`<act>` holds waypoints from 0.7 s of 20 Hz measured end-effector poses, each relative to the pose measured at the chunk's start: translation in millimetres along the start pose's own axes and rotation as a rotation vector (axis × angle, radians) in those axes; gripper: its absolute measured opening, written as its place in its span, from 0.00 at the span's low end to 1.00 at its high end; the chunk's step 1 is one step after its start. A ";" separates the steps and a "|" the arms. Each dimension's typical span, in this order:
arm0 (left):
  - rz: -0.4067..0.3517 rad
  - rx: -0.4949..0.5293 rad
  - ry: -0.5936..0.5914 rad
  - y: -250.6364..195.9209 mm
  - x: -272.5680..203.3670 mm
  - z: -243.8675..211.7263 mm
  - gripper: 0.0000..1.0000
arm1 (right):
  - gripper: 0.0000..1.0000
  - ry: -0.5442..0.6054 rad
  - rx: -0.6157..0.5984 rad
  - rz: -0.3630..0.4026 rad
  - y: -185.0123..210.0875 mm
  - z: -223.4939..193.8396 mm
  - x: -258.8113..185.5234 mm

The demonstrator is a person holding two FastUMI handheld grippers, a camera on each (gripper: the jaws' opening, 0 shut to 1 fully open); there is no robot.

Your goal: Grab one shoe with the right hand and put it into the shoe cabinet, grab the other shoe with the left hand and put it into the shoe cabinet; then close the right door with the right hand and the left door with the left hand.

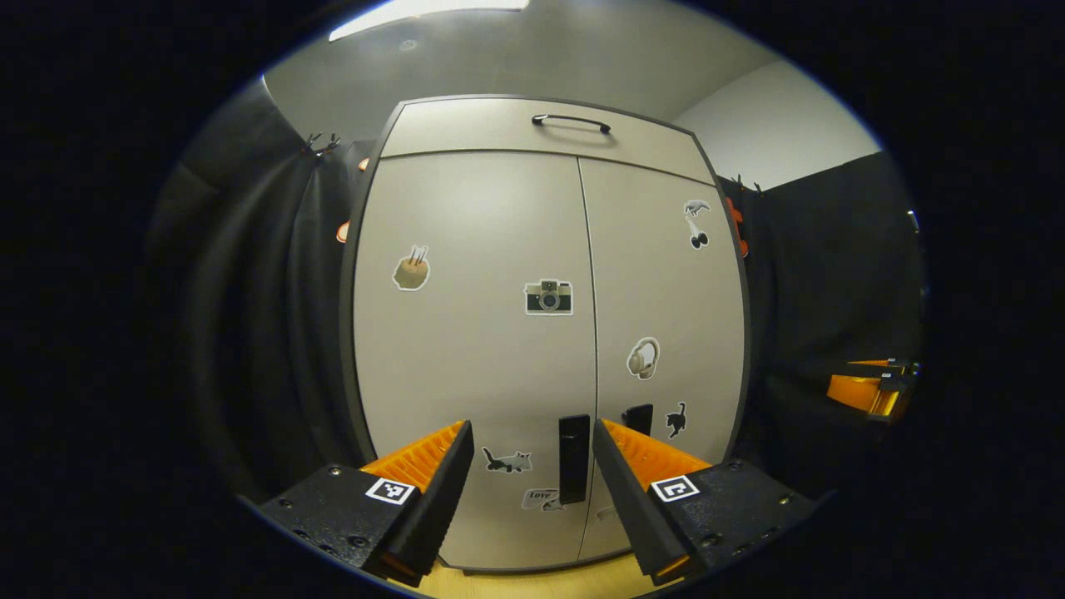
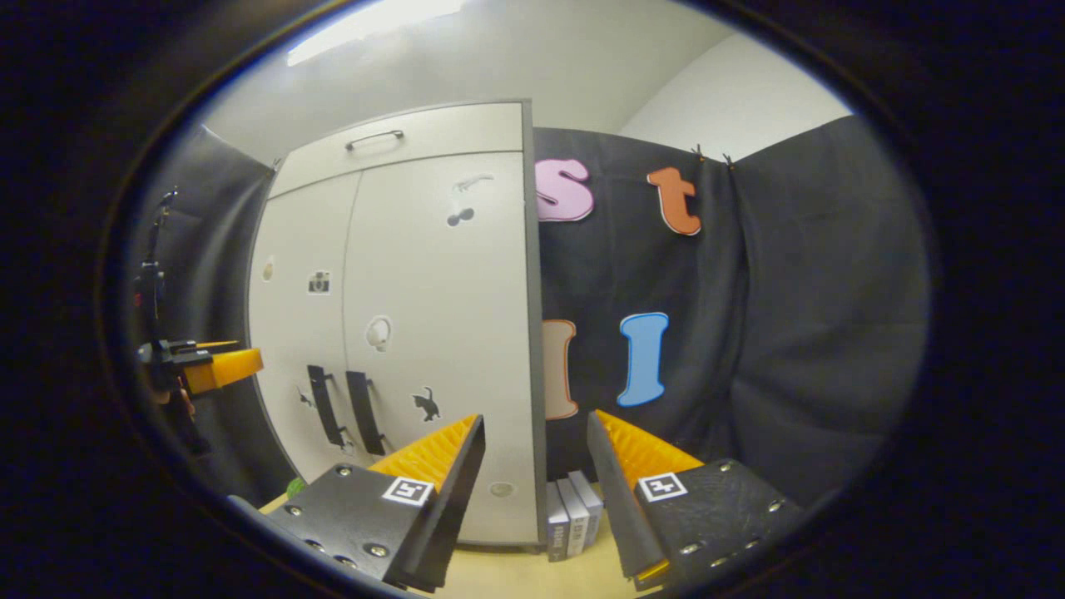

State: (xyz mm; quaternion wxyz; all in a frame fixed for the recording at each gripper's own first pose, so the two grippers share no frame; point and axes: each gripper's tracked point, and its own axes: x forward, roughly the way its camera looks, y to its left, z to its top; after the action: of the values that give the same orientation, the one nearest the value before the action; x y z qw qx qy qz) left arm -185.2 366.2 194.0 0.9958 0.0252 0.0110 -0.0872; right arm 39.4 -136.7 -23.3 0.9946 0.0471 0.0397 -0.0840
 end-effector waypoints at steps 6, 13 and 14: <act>0.036 -0.017 0.005 7.6 -62.5 12.9 0.88 | 0.75 -0.029 0.002 0.081 47.6 22.0 -31.6; 0.086 -0.038 0.021 10.6 -118.9 14.0 0.88 | 0.72 -0.047 0.019 0.186 102.3 40.4 -60.5; 0.095 -0.045 0.023 11.7 -124.6 13.6 0.88 | 0.72 -0.051 0.013 0.194 106.7 41.0 -64.5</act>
State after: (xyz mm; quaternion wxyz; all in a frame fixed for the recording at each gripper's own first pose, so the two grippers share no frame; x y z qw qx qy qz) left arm -305.6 398.6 211.4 0.9989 0.0040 0.0234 -0.0393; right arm -2.9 -25.6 32.3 0.9984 0.0552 0.0093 0.0112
